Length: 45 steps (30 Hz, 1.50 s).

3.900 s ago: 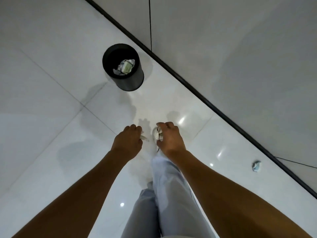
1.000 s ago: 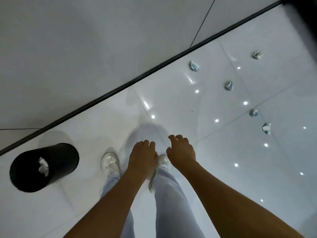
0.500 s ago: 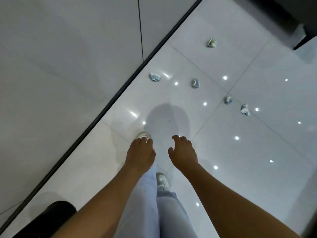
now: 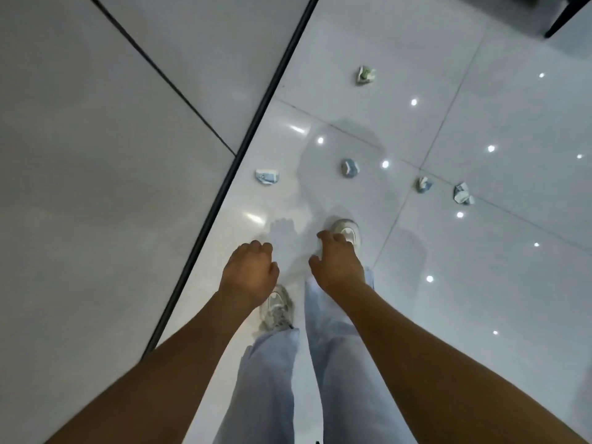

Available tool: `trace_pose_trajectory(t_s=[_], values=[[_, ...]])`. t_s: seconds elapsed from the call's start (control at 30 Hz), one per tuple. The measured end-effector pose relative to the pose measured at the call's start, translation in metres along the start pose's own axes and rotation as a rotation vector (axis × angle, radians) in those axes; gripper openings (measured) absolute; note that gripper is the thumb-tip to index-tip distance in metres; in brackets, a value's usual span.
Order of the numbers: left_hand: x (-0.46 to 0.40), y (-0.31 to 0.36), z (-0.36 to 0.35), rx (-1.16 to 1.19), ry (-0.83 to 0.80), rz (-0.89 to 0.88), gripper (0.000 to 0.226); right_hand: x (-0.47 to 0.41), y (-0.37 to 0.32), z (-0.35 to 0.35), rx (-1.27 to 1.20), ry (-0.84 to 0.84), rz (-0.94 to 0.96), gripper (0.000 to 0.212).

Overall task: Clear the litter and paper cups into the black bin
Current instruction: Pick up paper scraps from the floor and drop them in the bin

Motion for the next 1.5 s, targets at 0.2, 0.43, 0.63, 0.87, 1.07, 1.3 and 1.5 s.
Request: trace_pose_trajectory(t_s=[0.2,0.43,0.63,0.87,1.07,1.3,1.5], values=[[-0.077,0.029,0.024,-0.001,-0.028,0.008,0.032,-0.079,0.030,0.049,-0.006,-0.033,-0.073,0.041],[-0.176,0.059,0.043,0.049,-0.023,0.006,0.035,-0.187,0.043,0.101,0.000,-0.016,-0.056,0.048],[-0.270,0.059,0.036,0.097,-0.024,-0.030,0.032,-0.277,0.061,0.085,-0.078,-0.022,-0.150,0.053],[-0.385,0.031,-0.019,0.065,-0.022,-0.130,0.029,-0.400,0.099,0.022,-0.161,0.043,-0.231,0.055],[-0.466,0.003,-0.089,0.079,-0.054,-0.150,0.036,-0.498,0.133,-0.039,-0.164,0.072,-0.185,0.077],[-0.505,-0.010,-0.143,0.159,-0.116,-0.094,0.037,-0.533,0.153,-0.077,-0.179,0.182,-0.216,0.073],[-0.489,0.013,-0.121,0.295,-0.133,-0.058,0.038,-0.491,0.125,-0.059,-0.155,0.129,-0.073,0.082]])
Point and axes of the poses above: each hand's wrist, its own x-axis away from the middle knuckle, its own z-axis out of the back of the hand, y = z × x, the point moved 5 cm from there along -x, towards the middle knuckle, and after that the axes turned 6 degrees about -z, right-handed, at the moved point
